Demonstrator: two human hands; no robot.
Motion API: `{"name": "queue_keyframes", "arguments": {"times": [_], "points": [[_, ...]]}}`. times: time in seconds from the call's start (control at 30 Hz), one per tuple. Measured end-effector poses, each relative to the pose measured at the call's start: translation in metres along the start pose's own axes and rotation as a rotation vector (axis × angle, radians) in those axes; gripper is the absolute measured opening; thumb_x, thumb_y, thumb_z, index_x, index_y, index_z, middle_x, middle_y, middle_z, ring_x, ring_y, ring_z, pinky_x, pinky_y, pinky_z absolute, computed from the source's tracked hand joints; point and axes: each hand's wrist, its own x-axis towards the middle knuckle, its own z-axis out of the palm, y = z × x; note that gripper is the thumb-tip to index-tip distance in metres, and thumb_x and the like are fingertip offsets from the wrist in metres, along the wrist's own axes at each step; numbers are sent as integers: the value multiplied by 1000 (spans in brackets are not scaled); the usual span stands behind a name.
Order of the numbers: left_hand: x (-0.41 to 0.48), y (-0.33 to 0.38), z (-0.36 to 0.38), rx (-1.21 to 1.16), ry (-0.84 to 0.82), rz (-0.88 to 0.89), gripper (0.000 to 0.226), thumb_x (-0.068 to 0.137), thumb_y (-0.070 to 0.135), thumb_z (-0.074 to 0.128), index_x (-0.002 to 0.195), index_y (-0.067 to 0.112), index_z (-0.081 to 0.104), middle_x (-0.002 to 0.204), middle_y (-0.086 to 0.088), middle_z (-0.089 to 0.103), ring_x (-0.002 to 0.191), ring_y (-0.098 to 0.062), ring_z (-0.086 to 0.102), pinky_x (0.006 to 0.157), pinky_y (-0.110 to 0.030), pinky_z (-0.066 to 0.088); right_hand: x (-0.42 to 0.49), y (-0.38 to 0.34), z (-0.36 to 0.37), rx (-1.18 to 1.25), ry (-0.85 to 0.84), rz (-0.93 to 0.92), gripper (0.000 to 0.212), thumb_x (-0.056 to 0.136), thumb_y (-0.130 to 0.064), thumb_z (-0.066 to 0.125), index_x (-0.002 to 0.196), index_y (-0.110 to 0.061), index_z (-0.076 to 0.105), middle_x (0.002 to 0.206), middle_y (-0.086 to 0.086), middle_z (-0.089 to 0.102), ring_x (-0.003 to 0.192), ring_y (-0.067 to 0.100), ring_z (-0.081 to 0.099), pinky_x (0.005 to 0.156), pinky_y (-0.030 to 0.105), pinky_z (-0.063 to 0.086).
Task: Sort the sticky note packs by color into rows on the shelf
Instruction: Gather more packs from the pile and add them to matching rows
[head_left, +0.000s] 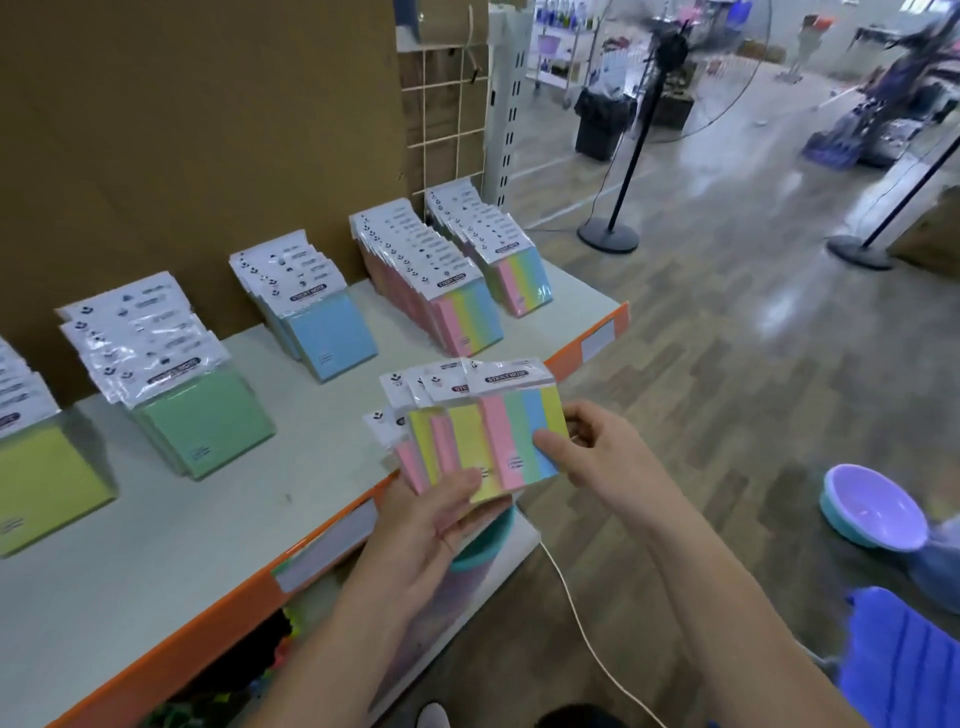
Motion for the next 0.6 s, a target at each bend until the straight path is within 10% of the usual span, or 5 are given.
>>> {"name": "queue_keyframes", "arguments": {"times": [0.23, 0.37, 0.6], "points": [[51, -3, 23, -97, 169, 78, 64, 68, 2, 71, 129, -4, 52, 108, -20, 73, 96, -34, 72, 72, -40, 61, 121, 13, -50, 85, 68, -32, 11, 93, -14, 67, 104, -13, 65, 89, -2, 72, 72, 0, 64, 60, 12, 46], [74, -10, 41, -161, 276, 133, 63, 67, 3, 68, 128, -5, 53, 110, -24, 71, 98, -37, 71, 70, -40, 60, 207, 27, -69, -127, 29, -73, 13, 90, -12, 70, 102, -12, 63, 95, 4, 66, 87, 19, 61, 81, 38, 52], [106, -26, 71, -188, 389, 243, 60, 67, -3, 73, 125, -4, 57, 110, -23, 72, 101, -39, 70, 72, -44, 60, 294, 43, -74, -477, 2, -188, 33, 86, -21, 73, 113, -7, 59, 110, 11, 65, 96, 24, 57, 78, 32, 41]]}}
